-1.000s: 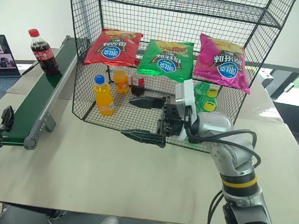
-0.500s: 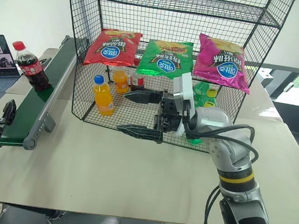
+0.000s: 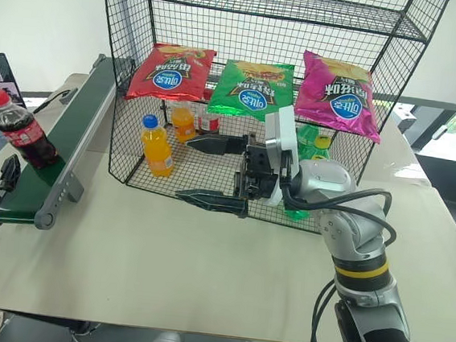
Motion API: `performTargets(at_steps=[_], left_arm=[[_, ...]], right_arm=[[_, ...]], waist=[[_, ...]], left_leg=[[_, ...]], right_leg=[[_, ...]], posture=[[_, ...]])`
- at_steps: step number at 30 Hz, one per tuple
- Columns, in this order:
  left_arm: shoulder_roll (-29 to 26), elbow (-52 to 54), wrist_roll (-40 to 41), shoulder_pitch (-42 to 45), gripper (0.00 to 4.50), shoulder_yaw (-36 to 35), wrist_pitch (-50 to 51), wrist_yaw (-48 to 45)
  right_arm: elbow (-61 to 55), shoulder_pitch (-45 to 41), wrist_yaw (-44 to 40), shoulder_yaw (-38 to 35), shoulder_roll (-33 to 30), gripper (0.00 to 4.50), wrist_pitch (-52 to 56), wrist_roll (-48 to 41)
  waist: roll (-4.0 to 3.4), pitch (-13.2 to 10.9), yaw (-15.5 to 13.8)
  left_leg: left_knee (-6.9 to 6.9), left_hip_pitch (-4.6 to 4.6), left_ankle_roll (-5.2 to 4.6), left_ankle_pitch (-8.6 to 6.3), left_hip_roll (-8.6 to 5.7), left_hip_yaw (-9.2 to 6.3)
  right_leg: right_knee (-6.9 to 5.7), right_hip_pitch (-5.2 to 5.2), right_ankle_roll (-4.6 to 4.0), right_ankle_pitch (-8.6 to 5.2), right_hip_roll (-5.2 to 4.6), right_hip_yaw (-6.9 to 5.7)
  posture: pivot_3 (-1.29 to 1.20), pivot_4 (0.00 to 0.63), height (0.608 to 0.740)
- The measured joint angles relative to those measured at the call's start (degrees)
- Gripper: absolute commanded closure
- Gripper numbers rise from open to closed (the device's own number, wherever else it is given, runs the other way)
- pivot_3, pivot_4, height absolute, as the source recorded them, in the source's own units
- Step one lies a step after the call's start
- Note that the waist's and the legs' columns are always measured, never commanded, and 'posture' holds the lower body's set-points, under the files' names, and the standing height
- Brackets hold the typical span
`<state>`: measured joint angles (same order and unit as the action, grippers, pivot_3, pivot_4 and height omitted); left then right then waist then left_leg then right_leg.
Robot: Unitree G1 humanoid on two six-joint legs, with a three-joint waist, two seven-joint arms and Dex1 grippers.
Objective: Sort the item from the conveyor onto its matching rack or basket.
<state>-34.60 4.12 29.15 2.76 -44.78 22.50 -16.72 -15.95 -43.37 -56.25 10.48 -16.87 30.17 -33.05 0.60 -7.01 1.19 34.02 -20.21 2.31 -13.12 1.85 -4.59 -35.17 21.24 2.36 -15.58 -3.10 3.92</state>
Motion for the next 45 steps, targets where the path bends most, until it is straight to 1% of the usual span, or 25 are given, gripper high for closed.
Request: performTargets(at_steps=[12, 14, 16, 17, 22, 25, 26, 28, 30, 32, 34, 37, 41, 45], left_arm=[[-2.80, -2.55, -0.91, 1.32, 0.01, 1.42, 0.00, -0.77], [-2.99, -3.36, -1.17, 1.74, 0.55, 1.40, -0.01, -0.49], [-2.99, -4.08, -0.94, 1.81, 1.26, 1.19, -0.01, -0.70], [-2.98, -4.08, -0.75, 1.71, 1.40, 1.10, 0.05, -0.87], [-1.73, -0.23, 0.72, -0.77, 1.40, 0.40, 1.34, -0.70], [-1.10, 7.39, 3.76, -3.66, 1.40, 1.18, 5.70, -1.09], [-1.17, 8.14, 4.02, -3.82, 1.40, 1.21, 6.44, -1.11], [-2.45, 14.16, 6.54, -5.45, 1.40, 2.87, 10.86, -1.81], [-2.85, 19.63, 10.39, -5.25, 1.40, 6.00, 14.58, -3.04], [-2.92, 22.60, 12.13, -4.06, 1.40, 10.39, 16.84, -3.70], [-2.31, 23.94, 12.56, -0.76, 1.40, 16.16, 18.40, -3.43], [0.00, 24.02, 11.35, 5.04, 1.40, 24.47, 19.10, -2.62], [5.73, 17.53, 6.74, 13.69, 1.40, 34.43, 16.72, -2.91], [11.58, 4.47, -0.80, 20.90, 1.40, 41.52, 8.70, -4.24]], right_arm=[[-2.22, 1.56, 0.69, 0.06, -0.57, 0.00, 0.77, -1.67], [-2.23, 1.55, 1.26, 0.06, -0.69, 0.00, 1.11, -1.91], [-2.24, 1.55, 1.59, 0.05, -0.82, 0.00, 1.45, -1.94], [-2.28, 1.54, 1.77, 0.02, -0.93, 0.00, 1.50, -1.95], [-3.36, 1.69, 2.85, -0.03, -1.43, 0.00, 1.73, -1.97], [-4.93, 4.27, 4.14, -0.16, -2.78, 0.00, 1.75, -1.85], [-5.12, 4.69, 4.31, -0.16, -3.07, 0.00, 1.75, -1.81], [-7.06, 9.15, 6.12, -0.91, -5.67, 0.00, 1.75, -0.85], [-8.53, 13.34, 8.62, -1.79, -7.61, 0.00, 1.97, 0.61], [-10.24, 15.93, 11.29, -2.28, -8.52, 0.00, 2.74, 1.52], [-12.28, 18.59, 14.91, -2.58, -8.78, 0.00, 3.33, 3.19], [-14.45, 21.85, 20.38, -2.71, -8.66, 0.00, 4.40, 6.02], [-16.35, 24.68, 27.10, -3.13, -7.83, 0.00, 5.51, 9.46], [-17.57, 25.64, 32.77, -3.12, -6.33, 0.00, 5.86, 13.00]], waist=[[0.00, 0.00, 0.12], [0.00, 0.00, 0.11], [0.00, 0.00, 0.10], [0.00, 0.00, 0.02], [-0.01, -0.01, -0.33], [0.05, -0.03, -0.58], [0.08, -0.04, -0.61], [0.17, -0.06, -0.94], [0.19, -0.06, -1.32], [0.28, -0.03, -1.09], [0.21, -0.07, -0.82], [0.20, -0.08, -0.22], [0.19, -0.09, 0.01], [0.19, -0.09, -0.18]], left_leg=[[-0.07, 0.01, 0.00, 0.00, 0.00, 0.00], [-0.08, 0.01, 0.00, 0.00, 0.00, 0.00], [-0.08, 0.00, 0.00, 0.00, 0.01, 0.01], [-0.08, 0.00, 0.00, 0.00, 0.00, 0.01], [-0.08, 0.00, 0.01, 0.00, -0.02, 0.01], [-0.07, -0.03, 0.01, 0.00, -0.07, -0.02], [-0.07, -0.07, 0.01, 0.00, -0.07, -0.02], [-0.06, -0.07, 0.02, 0.00, -0.14, -0.03], [-0.02, -0.08, 0.03, 0.00, -0.22, -0.01], [-0.02, -0.07, 0.03, 0.01, -0.20, 0.01], [-0.03, -0.06, 0.03, 0.01, -0.12, 0.00], [-0.07, -0.06, 0.03, 0.02, -0.07, -0.01], [-0.06, -0.07, 0.02, 0.02, -0.11, 0.01], [-0.05, -0.08, 0.01, 0.02, -0.13, 0.00]], right_leg=[[0.00, 0.03, 0.00, 0.00, 0.00, 0.00], [0.00, 0.04, 0.00, 0.00, 0.00, 0.00], [0.01, 0.04, 0.00, 0.00, 0.00, 0.00], [0.00, 0.04, 0.00, 0.00, -0.01, 0.00], [0.03, 0.02, 0.00, 0.00, -0.05, -0.01], [0.06, 0.00, 0.01, 0.00, -0.13, -0.06], [0.07, 0.01, 0.01, 0.00, -0.12, -0.06], [0.12, -0.04, 0.01, -0.01, -0.20, -0.08], [0.15, -0.05, 0.04, -0.02, -0.28, -0.06], [0.12, -0.04, 0.04, -0.02, -0.24, -0.04], [0.09, -0.01, 0.04, -0.02, -0.11, -0.04], [0.09, -0.01, 0.03, -0.02, -0.04, -0.01], [0.12, -0.01, 0.03, -0.02, -0.03, 0.03], [0.13, -0.02, 0.03, -0.02, -0.02, 0.02]], posture=[[0.00, 0.150, 0.738], [0.00, 0.150, 0.738], [0.00, 0.150, 0.738], [0.00, 0.150, 0.738], [0.00, 0.150, 0.738], [0.00, 0.150, 0.738], [0.00, 0.150, 0.738], [0.00, 0.150, 0.738], [0.00, 0.150, 0.738], [0.00, 0.150, 0.738], [0.00, 0.150, 0.738], [0.00, 0.150, 0.738], [0.00, 0.150, 0.738], [0.00, 0.150, 0.738]])
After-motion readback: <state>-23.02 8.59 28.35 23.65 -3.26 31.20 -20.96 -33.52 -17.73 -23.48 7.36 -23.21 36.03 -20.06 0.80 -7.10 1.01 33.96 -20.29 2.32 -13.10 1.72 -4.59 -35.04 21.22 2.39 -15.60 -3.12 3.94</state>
